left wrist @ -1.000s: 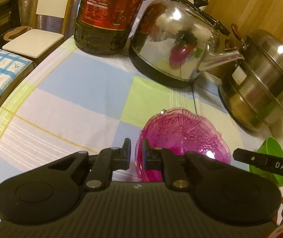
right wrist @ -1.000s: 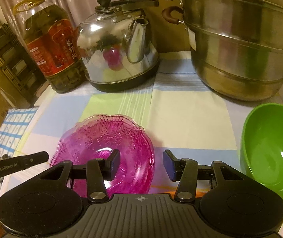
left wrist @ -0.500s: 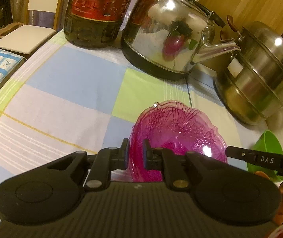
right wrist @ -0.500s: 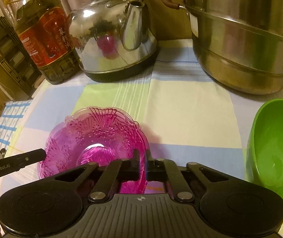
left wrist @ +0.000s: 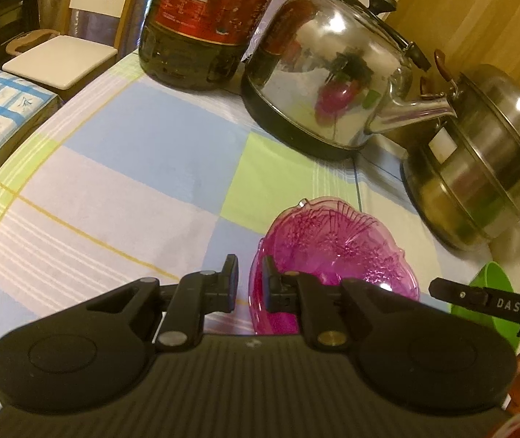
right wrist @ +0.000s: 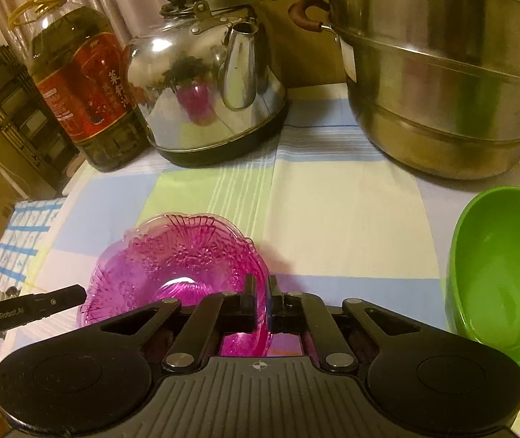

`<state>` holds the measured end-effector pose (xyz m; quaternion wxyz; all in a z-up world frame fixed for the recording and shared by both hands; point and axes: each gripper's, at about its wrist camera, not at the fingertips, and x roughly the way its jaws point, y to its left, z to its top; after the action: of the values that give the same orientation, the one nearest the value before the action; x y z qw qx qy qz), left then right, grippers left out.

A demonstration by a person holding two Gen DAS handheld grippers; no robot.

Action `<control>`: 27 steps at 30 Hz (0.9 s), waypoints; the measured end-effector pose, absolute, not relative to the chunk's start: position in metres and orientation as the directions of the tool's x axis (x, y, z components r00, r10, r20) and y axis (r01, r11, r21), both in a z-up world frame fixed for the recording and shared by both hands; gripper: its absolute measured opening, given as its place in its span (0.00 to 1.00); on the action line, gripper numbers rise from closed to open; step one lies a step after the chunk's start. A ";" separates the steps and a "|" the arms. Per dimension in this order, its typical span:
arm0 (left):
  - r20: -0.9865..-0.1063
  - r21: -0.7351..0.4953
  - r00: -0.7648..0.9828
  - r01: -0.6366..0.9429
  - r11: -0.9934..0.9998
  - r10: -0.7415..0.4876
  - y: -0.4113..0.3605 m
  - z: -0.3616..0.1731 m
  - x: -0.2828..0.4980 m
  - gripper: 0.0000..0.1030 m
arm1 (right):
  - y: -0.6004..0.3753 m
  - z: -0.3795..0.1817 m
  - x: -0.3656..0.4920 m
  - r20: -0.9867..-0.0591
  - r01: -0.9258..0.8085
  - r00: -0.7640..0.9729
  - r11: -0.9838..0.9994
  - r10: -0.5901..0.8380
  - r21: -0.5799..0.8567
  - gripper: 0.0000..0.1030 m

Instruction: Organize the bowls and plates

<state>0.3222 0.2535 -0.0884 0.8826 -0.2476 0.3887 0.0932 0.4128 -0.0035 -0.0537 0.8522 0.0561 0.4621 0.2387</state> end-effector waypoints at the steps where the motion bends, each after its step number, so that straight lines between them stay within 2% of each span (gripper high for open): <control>1: -0.735 -0.362 0.678 -0.355 0.862 -0.030 0.253 -0.089 0.322 0.11 | -0.003 -0.053 0.412 -0.760 -0.357 0.461 0.880 0.458 0.314 0.07; 3: -0.738 -0.356 0.674 -0.353 0.866 -0.029 0.252 -0.088 0.322 0.11 | -0.004 -0.050 0.409 -0.755 -0.357 0.464 0.878 0.463 0.319 0.13; 7: -0.722 -0.362 0.691 -0.353 0.863 -0.021 0.251 -0.080 0.318 0.11 | -0.008 -0.041 0.403 -0.734 -0.352 0.478 0.871 0.482 0.343 0.32; 14: -0.686 -0.356 0.727 -0.337 0.871 0.001 0.242 -0.054 0.300 0.11 | -0.022 -0.022 0.379 -0.709 -0.332 0.499 0.865 0.499 0.375 0.35; 16: -0.677 -0.348 0.736 -0.338 0.875 0.015 0.238 -0.044 0.294 0.19 | -0.028 -0.015 0.368 -0.703 -0.327 0.507 0.866 0.499 0.378 0.36; 26: -0.647 -0.327 0.761 -0.332 0.885 0.047 0.200 -0.009 0.227 0.44 | -0.059 0.014 0.298 -0.706 -0.298 0.521 0.877 0.480 0.377 0.46; 27: -0.648 -0.328 0.761 -0.332 0.884 0.046 0.196 -0.007 0.219 0.50 | -0.062 0.017 0.291 -0.705 -0.293 0.525 0.879 0.476 0.376 0.48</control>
<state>0.2192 0.1958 -0.0066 0.9128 -0.2170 0.3301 0.1037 0.2913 -0.0620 0.0171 0.8668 0.1058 0.4340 0.2217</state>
